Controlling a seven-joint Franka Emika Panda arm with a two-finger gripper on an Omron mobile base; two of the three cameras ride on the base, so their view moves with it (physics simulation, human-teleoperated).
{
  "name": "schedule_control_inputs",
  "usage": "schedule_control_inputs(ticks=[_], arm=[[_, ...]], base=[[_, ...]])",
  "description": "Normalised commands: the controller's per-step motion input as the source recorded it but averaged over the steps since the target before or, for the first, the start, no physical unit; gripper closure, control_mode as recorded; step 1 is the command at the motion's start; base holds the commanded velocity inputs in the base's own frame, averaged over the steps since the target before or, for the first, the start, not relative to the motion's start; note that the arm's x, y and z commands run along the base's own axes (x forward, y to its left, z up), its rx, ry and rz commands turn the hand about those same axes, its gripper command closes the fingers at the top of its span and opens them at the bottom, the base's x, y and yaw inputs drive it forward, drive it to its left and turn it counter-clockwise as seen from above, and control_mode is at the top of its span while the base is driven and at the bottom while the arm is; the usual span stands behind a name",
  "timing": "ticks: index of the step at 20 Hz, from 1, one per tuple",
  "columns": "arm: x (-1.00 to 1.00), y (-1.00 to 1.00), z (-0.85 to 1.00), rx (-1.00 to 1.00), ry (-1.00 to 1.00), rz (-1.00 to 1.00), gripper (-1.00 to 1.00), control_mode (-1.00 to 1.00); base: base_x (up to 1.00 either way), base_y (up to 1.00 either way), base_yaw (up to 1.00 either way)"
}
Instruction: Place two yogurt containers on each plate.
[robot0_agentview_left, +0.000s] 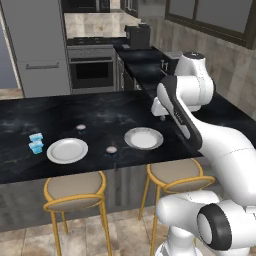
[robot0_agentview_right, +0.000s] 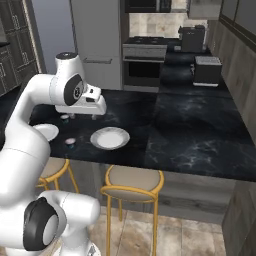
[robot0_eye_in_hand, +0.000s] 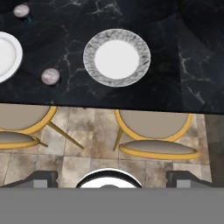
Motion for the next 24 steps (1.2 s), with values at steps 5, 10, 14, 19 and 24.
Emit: schedule_control_inputs(ticks=[5, 10, 14, 19, 24], arm=[[0.00, 0.00, 0.00, 0.00, 0.00, 0.00, -1.00, 1.00], [0.00, 0.00, 0.00, 0.00, 0.00, 0.00, -1.00, 1.00], [0.00, 0.00, 0.00, 0.00, 0.00, 0.00, -1.00, 1.00], [0.00, 0.00, 0.00, 0.00, 0.00, 0.00, -1.00, 1.00], [0.00, 0.00, 0.00, 0.00, 0.00, 0.00, -1.00, 1.00]], base=[[0.04, 0.48, -0.05], [0.07, 0.36, 0.00], [0.12, 0.24, 0.03], [0.40, 0.18, 0.10], [0.59, 0.44, 0.01]])
